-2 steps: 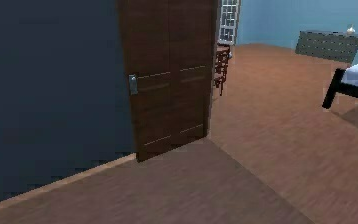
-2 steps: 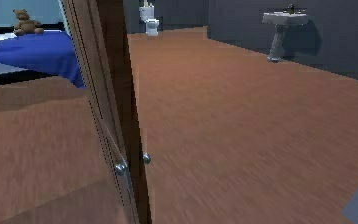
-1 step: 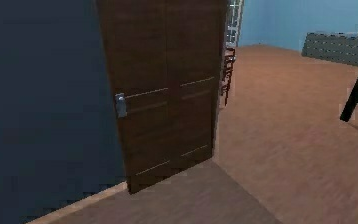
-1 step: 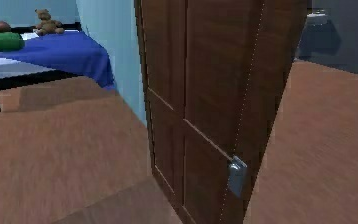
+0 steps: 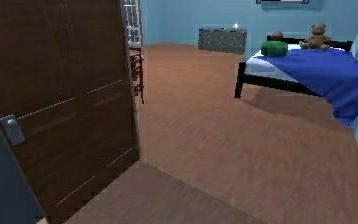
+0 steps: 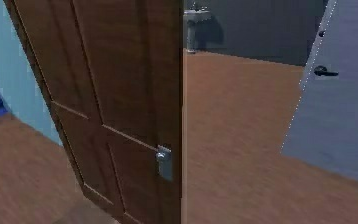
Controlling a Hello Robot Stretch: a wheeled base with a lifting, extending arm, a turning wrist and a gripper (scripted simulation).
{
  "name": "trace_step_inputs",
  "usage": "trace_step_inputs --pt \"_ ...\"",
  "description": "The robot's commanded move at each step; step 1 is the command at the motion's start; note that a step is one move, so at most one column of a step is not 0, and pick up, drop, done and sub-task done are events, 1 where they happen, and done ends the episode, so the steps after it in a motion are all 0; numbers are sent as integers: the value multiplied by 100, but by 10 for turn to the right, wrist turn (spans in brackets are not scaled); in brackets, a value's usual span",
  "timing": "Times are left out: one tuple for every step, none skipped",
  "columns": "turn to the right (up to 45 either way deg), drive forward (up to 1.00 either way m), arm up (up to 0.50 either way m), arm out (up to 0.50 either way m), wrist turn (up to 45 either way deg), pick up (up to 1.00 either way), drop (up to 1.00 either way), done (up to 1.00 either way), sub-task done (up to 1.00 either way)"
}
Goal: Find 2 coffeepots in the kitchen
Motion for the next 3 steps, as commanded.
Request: trace_step_inputs --pt "30 0 0 0 0 0 0 0 0" --pt "0 100 0 0 0 0 0 0 0" --pt "0 70 0 0 0 0 0 0 0"
